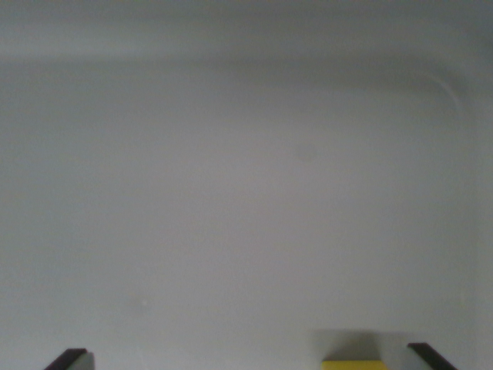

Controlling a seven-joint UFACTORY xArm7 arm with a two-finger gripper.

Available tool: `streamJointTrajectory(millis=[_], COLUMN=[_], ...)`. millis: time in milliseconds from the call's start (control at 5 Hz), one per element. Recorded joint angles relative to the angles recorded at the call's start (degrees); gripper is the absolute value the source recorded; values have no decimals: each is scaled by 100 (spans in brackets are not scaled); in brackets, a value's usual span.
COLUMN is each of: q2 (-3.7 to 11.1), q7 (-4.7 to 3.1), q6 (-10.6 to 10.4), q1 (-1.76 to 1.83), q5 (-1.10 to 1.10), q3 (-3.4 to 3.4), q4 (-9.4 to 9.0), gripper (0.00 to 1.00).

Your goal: Pick yellow cube

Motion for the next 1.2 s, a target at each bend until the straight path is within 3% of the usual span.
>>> streamJointTrajectory(millis=[200,400,600,800,1000,1200], q2=[0,60,60,117,117,177], q7=[0,-138,-138,-270,-270,-410], q6=[0,-270,-270,-528,-528,-800], q1=[0,-56,-56,-109,-109,-166], q5=[0,17,17,33,33,50], q3=[0,-45,-45,-88,-88,-133], q4=[0,-235,-235,-459,-459,-696], gripper=[0,0,0,0,0,0])
